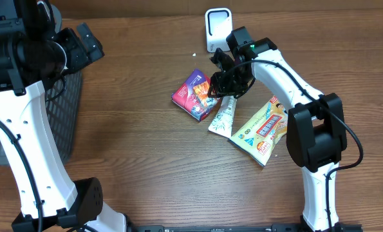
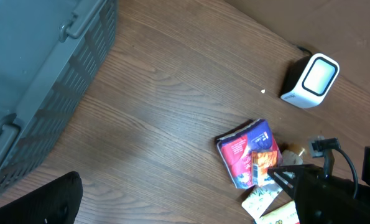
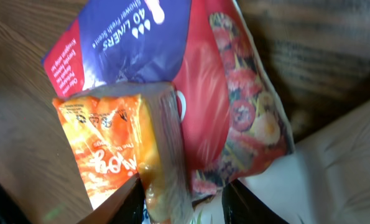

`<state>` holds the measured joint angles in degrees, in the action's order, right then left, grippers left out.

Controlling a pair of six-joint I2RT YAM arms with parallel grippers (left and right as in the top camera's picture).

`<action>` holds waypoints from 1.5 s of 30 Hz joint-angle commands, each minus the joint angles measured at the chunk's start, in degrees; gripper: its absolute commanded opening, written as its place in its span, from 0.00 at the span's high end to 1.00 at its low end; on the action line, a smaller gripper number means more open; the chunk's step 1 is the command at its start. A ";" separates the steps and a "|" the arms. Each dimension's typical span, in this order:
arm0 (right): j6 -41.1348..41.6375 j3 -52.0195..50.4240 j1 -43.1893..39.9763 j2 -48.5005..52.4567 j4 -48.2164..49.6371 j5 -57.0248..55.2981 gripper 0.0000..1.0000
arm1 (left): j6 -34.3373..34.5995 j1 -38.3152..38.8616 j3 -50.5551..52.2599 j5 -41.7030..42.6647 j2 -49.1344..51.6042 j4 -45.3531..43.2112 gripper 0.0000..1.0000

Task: Scan the item barcode
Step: 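Raise the orange box up beside the scanner with the right gripper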

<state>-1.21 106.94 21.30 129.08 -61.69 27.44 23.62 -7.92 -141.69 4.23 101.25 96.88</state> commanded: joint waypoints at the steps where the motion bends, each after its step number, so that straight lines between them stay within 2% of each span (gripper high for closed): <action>1: 2.21 2.40 -0.72 -0.07 -1.64 -0.83 0.59 | 0.20 0.07 0.15 -0.35 0.00 -0.09 0.00; 11: 2.67 6.21 -1.11 -0.15 -4.68 -4.63 0.49 | 0.20 0.07 0.15 -0.35 0.00 -0.09 0.00; 16: -0.76 6.19 -0.42 -0.15 -4.39 2.71 0.52 | 0.20 0.07 0.15 -0.35 0.00 -0.09 0.00; 29: -0.76 4.09 1.51 -0.04 -0.90 1.99 0.59 | 0.20 0.07 0.15 -0.35 0.00 -0.09 0.00; 45: -0.55 0.96 1.51 -0.02 0.61 -0.81 0.61 | 0.20 0.07 0.15 -0.35 0.00 -0.09 0.00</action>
<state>-1.48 108.86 22.76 129.08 -61.60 26.96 23.64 -7.90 -141.69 4.23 101.25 96.86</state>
